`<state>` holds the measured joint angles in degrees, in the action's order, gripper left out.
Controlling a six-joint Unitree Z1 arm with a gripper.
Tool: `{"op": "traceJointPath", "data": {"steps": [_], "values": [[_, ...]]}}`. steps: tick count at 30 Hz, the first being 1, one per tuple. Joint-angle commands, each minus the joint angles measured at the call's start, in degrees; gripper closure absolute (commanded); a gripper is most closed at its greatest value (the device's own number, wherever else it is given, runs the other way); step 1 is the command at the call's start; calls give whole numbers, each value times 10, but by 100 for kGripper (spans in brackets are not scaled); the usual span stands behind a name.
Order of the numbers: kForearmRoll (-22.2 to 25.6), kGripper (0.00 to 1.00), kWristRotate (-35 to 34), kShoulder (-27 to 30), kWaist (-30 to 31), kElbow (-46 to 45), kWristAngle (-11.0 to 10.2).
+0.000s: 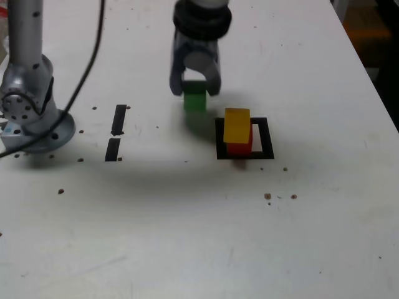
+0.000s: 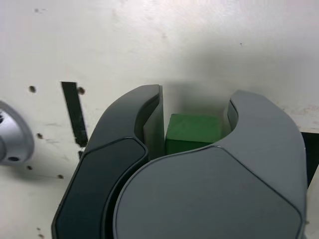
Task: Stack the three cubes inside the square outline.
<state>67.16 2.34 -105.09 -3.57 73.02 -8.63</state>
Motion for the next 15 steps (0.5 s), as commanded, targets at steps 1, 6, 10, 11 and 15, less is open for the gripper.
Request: {"op": "traceJointPath", "data": {"steps": [1, 6, 10, 11, 15], "values": [[17, 88, -3, 15, -1, 6, -9], [54, 88, -4, 49, -2, 26, -16], [74, 88, -4, 62, 3, 46, -11], [76, 88, -4, 63, 6, 52, -9], [88, 88, -5, 61, 24, 78, 0]]}}
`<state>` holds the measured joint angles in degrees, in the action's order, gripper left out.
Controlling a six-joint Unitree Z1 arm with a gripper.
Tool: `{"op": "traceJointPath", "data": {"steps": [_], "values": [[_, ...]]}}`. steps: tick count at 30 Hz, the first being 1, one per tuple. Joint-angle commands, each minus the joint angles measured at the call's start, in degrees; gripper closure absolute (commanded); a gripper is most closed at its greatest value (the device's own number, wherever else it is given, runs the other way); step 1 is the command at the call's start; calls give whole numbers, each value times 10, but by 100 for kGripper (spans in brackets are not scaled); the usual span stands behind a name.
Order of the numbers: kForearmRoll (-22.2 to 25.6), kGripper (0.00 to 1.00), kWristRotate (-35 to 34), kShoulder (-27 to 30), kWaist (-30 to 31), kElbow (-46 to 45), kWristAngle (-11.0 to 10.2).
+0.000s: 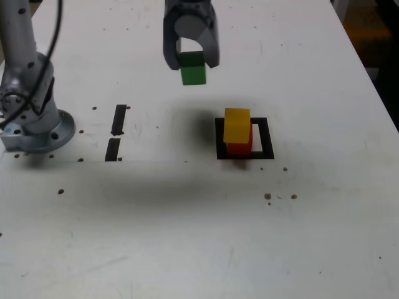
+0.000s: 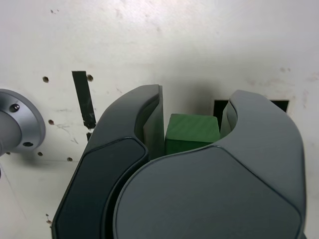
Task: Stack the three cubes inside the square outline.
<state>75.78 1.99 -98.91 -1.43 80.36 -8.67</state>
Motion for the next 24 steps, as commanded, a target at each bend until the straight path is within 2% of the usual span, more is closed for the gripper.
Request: {"op": "traceJointPath", "data": {"steps": [1, 7, 24], "values": [[6, 88, -2, -2, 8, 13, 4], [19, 88, -16, -18, 48, 63, 19], [11, 88, -48, -69, 110, 117, 29]]}}
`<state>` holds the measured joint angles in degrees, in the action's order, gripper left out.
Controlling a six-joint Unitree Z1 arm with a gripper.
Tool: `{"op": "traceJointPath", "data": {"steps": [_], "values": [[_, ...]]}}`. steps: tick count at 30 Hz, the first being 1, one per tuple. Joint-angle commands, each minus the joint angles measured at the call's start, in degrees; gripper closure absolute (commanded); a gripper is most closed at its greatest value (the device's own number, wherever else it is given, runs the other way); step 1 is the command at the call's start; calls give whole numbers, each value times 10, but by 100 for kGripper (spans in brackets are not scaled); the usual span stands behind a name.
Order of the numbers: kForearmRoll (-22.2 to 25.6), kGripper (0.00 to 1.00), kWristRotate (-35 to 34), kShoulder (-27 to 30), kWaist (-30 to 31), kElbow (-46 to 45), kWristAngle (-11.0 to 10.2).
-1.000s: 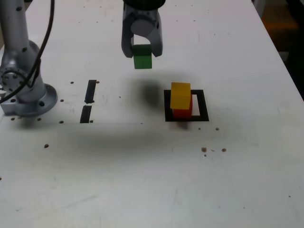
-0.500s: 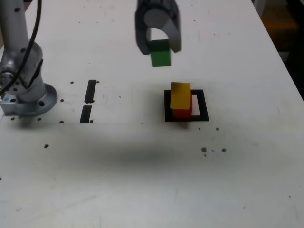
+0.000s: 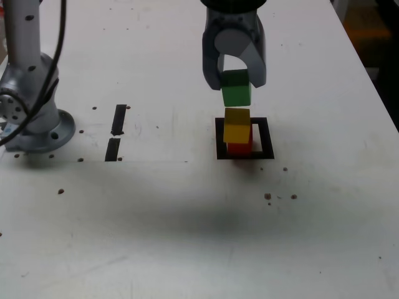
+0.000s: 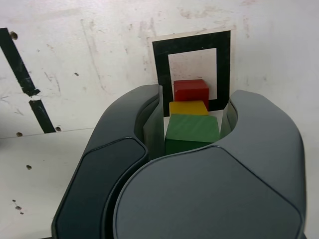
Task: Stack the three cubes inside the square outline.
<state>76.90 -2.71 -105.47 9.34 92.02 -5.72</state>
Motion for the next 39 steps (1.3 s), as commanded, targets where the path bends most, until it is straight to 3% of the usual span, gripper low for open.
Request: {"op": "traceJointPath", "data": {"steps": [1, 15, 25, 39], "values": [[0, 88, -1, -7, 4, 0, -1], [-10, 87, -3, -25, 8, -7, -9], [-10, 81, -3, -27, 15, -9, -10], [19, 81, -12, -22, 33, 2, -13]]}}
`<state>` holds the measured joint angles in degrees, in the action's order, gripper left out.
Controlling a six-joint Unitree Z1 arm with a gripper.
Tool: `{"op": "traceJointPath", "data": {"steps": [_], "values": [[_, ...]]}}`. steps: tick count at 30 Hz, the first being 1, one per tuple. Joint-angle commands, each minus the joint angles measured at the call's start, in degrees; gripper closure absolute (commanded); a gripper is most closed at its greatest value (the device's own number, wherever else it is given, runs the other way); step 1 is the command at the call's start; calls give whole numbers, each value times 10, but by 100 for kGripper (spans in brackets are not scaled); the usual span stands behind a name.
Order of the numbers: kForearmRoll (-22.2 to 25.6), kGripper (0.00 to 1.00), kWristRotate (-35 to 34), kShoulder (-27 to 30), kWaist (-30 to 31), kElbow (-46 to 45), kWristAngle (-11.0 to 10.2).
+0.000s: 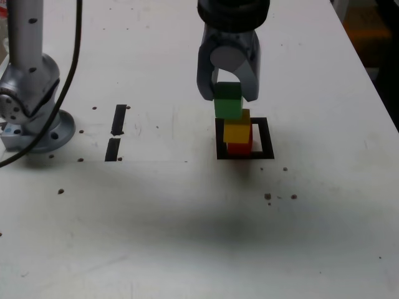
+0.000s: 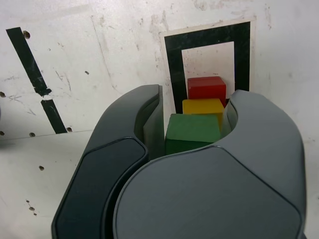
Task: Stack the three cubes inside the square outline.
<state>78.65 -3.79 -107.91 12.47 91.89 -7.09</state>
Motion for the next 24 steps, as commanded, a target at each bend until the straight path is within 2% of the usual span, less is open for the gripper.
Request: {"op": "traceJointPath", "data": {"steps": [1, 16, 19, 24], "values": [[2, 81, -2, 2, 4, 5, 1], [10, 76, -7, -15, 12, 18, 9], [10, 69, -7, -17, 12, 17, 12], [9, 50, -7, -20, 12, 18, 13]]}}
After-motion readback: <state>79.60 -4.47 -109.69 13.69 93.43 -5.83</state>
